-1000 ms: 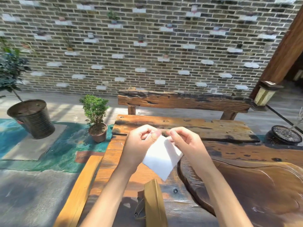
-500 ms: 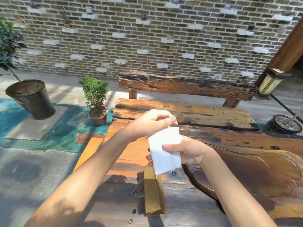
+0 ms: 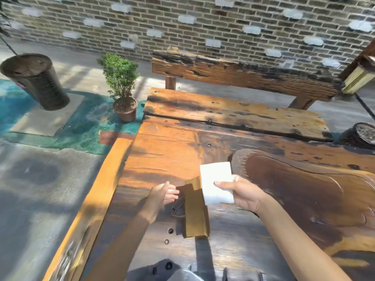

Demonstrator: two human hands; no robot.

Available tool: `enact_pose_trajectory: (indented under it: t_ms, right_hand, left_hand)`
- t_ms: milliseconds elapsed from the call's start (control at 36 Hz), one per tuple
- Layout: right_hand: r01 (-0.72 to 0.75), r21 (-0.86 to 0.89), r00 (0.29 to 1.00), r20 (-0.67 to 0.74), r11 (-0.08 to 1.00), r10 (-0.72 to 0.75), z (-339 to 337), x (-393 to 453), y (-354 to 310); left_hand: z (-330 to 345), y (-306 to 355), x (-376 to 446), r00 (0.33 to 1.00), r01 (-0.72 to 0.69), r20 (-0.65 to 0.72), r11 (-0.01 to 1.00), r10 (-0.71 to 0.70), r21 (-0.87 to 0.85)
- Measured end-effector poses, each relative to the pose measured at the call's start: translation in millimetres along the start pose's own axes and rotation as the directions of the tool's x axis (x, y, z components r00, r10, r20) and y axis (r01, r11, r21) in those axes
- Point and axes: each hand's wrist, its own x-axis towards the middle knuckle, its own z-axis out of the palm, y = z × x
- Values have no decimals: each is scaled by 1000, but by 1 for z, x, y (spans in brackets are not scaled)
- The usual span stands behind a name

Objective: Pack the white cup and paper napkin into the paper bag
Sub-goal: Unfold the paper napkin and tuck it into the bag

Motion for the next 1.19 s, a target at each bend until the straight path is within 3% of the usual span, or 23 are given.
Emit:
enact_pose_trajectory:
  t_ms: [139,333,472,611,750,917,1111,1194]
  right_hand:
    - [-103,6,994,-43,995,103,-19,26,24]
    - [-203,51,970,-127,978,208,-42,56,48]
    - [-224,53,961,-155,973,230,-47,67,63]
    - [-227,92,962,-136,969,238,-43,70,73]
    - [-245,109,954,-151,963,259,-46,72,84]
    - [-254,122,954,-130,959,269,-53,74,91]
    - [-235,148,960,-121,961,253,-53,71,97]
    - [-227,152,963,-113,962,246,-51,69,100]
  left_hand:
    - [6,-51,25,971,231,63,973,-232,23]
    - [27,-87,40,894,443,57,896,-444,30]
    - [33,-102,33,863,500,-10,857,-505,-128]
    - [33,-117,23,788,553,-1,709,-615,-437]
    - [32,-121,17,799,565,101,681,-593,-465]
    - [23,-121,13,825,529,109,691,-554,-493]
    - [23,-104,10,879,475,247,797,-408,-373]
    - [24,-96,10,893,445,269,799,-361,-403]
